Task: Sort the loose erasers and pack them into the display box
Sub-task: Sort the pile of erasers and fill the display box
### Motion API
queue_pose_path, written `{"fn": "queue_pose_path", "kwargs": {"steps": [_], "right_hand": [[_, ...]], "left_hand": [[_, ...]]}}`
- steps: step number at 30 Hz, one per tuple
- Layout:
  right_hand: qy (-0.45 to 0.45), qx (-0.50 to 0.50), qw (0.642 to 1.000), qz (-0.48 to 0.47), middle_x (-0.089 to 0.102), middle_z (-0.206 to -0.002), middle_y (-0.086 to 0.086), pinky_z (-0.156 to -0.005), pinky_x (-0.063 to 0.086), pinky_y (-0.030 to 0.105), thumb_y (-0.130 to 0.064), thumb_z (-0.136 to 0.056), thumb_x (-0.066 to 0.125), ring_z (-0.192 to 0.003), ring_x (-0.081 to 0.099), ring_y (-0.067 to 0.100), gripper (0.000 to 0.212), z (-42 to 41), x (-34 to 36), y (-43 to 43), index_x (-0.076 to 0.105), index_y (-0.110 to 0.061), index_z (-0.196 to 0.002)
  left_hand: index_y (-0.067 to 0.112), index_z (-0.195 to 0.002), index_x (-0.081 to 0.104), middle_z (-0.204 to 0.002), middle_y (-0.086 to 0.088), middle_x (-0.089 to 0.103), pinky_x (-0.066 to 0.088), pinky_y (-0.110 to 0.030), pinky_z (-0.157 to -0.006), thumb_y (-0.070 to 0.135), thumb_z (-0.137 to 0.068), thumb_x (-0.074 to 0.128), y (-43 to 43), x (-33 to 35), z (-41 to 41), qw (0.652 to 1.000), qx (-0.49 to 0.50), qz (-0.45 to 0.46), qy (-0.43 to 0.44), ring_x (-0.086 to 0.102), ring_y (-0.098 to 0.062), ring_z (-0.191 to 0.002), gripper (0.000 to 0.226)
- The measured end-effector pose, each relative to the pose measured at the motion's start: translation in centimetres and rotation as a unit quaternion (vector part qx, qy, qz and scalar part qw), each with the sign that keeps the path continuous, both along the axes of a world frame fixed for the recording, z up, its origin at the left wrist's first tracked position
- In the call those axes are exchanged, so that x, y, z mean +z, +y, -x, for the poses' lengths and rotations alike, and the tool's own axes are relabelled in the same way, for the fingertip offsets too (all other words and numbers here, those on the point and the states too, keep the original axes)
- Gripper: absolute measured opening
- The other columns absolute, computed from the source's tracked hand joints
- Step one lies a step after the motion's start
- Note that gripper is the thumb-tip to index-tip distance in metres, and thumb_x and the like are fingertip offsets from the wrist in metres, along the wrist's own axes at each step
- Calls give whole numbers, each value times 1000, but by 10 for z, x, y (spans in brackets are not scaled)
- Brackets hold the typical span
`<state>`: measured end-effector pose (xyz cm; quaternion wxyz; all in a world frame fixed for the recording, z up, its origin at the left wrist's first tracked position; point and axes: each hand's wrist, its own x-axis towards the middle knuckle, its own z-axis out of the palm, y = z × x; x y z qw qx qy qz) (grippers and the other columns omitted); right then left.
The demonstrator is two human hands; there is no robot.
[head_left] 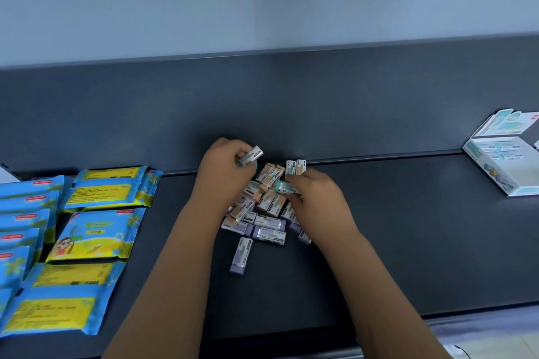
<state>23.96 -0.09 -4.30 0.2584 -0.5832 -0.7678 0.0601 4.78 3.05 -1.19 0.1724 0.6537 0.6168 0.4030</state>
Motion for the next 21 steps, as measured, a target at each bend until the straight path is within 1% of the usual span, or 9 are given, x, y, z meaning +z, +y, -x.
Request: {"fn": "queue_pose_path", "kwargs": {"steps": [2, 7, 8, 10, 12, 15, 17, 19, 21], "right_hand": [[1, 2, 1000, 1, 62, -96, 2, -72, 54, 39, -8, -86, 68, -93, 57, 25, 22, -1, -1, -2, 73, -14, -107], [42, 21, 999, 2, 63, -102, 3, -79, 54, 40, -4, -84, 70, -99, 58, 26, 28, 0, -2, -12, 73, -14, -110], [50, 24, 998, 0, 63, -103, 2, -81, 54, 39, -5, -85, 70, -101, 58, 25, 29, 1, -1, -16, 73, -15, -112], [62, 30, 998, -2, 64, -106, 1, -85, 53, 38, -5, -86, 68, -103, 58, 25, 31, 0, 1, -22, 72, -16, -115], [64, 31, 997, -4, 64, -109, 0, -84, 54, 37, -4, -86, 67, -104, 59, 24, 32, 0, 3, -28, 72, -16, -116], [60, 29, 998, -7, 64, -111, -1, -84, 50, 31, -3, -86, 67, -104, 58, 23, 34, -2, 3, -32, 72, -16, -116], [65, 29, 997, -1, 64, -110, -1, -84, 51, 31, -3, -85, 67, -104, 58, 23, 34, -4, 3, -34, 72, -16, -116], [67, 32, 997, 4, 64, -111, -1, -84, 53, 33, -3, -85, 68, -103, 59, 22, 34, -9, 4, -36, 72, -16, -116], [66, 34, 997, 1, 64, -112, -3, -85, 51, 30, -5, -85, 68, -101, 59, 19, 35, -17, 5, -37, 71, -18, -118]], "left_hand": [[23, -95, 73, -96, 6, 57, 49, -16, -68, 5, -80, 71, -16, 2, 7, 1000, -5, -3, -6, 58, -6, -82, 24], [24, -97, 73, -100, 9, 58, 50, -25, -78, 5, -78, 76, -48, -10, 17, 1000, -18, 4, 21, 57, -1, -88, 26], [24, -98, 74, -100, 9, 60, 50, -26, -80, 5, -78, 76, -52, -13, 17, 999, -24, 5, 27, 58, -3, -90, 28], [21, -102, 75, -101, 8, 63, 50, -28, -85, 3, -77, 76, -59, -20, 19, 998, -32, -1, 46, 60, -11, -96, 31], [20, -103, 75, -101, 9, 63, 47, -25, -86, 3, -76, 75, -64, -24, 19, 998, -28, -4, 61, 59, -14, -99, 32], [21, -101, 73, -98, 12, 61, 42, -17, -82, 2, -75, 74, -68, -27, 17, 997, -19, -12, 70, 58, -13, -96, 33], [19, -103, 73, -101, 11, 61, 41, -13, -81, 1, -76, 74, -70, -25, 14, 997, -16, -23, 70, 58, -10, -96, 32], [17, -106, 74, -105, 9, 62, 38, -7, -81, 1, -78, 74, -72, -23, 8, 997, -12, -28, 69, 58, -8, -97, 32], [18, -106, 74, -105, 8, 64, 38, -6, -81, 2, -78, 74, -73, -21, -1, 997, -9, -25, 69, 59, -9, -98, 32]]}}
